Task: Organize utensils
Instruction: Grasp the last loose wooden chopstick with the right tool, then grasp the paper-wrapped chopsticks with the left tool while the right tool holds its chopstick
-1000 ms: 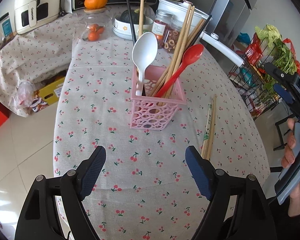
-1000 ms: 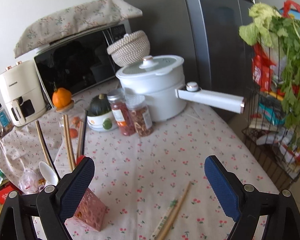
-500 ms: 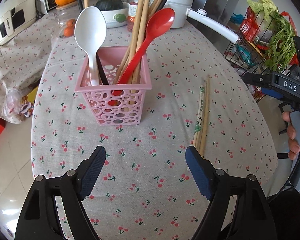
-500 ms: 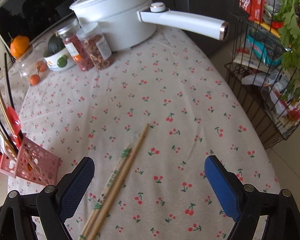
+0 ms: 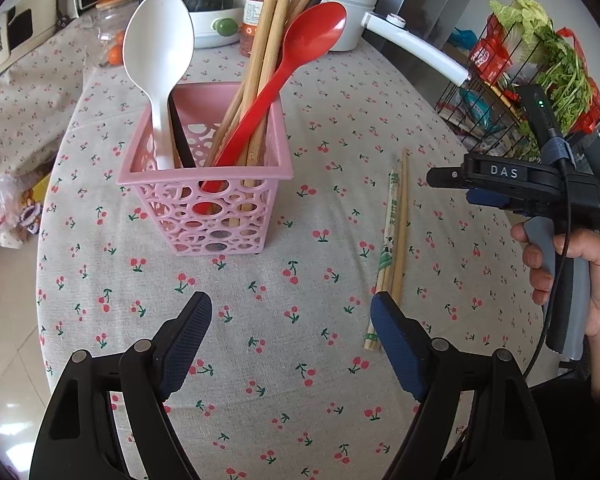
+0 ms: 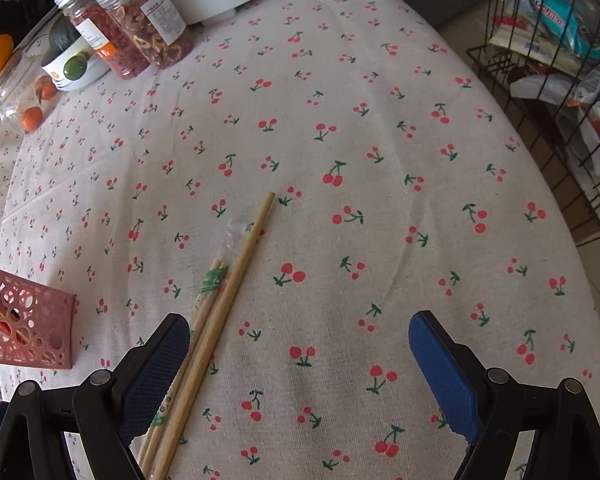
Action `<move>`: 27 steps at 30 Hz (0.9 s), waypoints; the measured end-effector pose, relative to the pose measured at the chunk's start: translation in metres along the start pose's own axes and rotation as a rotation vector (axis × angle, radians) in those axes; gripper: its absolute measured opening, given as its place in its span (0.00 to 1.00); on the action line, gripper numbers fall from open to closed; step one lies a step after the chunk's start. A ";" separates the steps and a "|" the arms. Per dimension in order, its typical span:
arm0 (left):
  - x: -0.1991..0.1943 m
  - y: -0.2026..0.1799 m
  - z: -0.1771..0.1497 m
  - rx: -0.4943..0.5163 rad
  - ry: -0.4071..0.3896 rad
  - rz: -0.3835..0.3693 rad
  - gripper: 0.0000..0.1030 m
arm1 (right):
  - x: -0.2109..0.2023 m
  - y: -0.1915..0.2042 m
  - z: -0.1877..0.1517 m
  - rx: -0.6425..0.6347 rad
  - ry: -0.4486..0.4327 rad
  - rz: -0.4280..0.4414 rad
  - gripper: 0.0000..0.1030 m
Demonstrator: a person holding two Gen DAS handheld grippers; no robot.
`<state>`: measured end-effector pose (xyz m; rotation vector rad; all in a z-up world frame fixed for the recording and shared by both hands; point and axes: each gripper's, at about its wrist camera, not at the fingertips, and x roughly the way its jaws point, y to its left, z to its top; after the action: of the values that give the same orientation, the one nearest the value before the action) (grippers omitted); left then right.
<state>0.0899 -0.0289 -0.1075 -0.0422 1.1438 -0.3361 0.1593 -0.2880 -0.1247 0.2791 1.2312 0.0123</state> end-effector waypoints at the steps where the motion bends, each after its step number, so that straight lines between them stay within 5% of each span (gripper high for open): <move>1: 0.000 -0.001 0.000 0.006 -0.002 -0.005 0.81 | 0.006 0.002 0.001 0.002 0.012 0.003 0.83; 7: -0.003 -0.004 -0.003 0.041 -0.009 -0.015 0.80 | 0.029 0.028 0.004 -0.079 0.036 -0.055 0.51; 11: -0.007 -0.010 -0.007 0.064 -0.012 -0.029 0.74 | 0.032 0.042 0.001 -0.134 0.025 -0.103 0.43; 13: -0.008 -0.016 -0.009 0.083 -0.008 -0.039 0.58 | 0.034 0.051 -0.004 -0.203 0.027 -0.164 0.27; 16: -0.008 -0.031 -0.010 0.126 -0.006 -0.064 0.46 | 0.031 0.047 -0.007 -0.201 0.089 -0.111 0.06; 27: 0.061 -0.097 0.033 0.207 0.034 0.008 0.39 | 0.005 -0.025 -0.013 -0.083 0.092 -0.028 0.05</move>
<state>0.1193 -0.1430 -0.1280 0.1507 1.1369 -0.4475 0.1453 -0.3088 -0.1389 0.1905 1.3222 0.0523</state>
